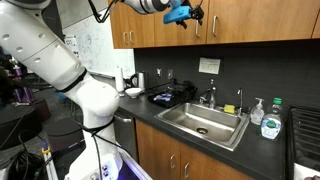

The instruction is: Open the top right cabinet door

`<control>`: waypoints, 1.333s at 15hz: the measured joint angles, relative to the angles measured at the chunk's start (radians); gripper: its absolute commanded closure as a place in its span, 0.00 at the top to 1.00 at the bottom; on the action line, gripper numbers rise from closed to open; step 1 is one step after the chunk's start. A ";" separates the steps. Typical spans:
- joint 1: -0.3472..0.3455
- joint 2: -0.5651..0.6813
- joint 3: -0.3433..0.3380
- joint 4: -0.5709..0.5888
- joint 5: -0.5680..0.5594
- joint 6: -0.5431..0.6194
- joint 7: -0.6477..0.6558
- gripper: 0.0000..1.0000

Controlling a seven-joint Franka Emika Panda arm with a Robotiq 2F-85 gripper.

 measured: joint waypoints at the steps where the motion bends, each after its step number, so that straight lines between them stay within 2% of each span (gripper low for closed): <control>1: 0.004 0.008 0.000 0.007 0.000 0.000 -0.001 1.00; 5: 0.014 0.066 -0.018 0.039 0.019 -0.002 -0.006 1.00; 11: 0.052 0.171 -0.080 0.119 0.108 -0.005 -0.063 1.00; 20: 0.076 0.227 -0.083 0.252 0.162 0.001 -0.107 1.00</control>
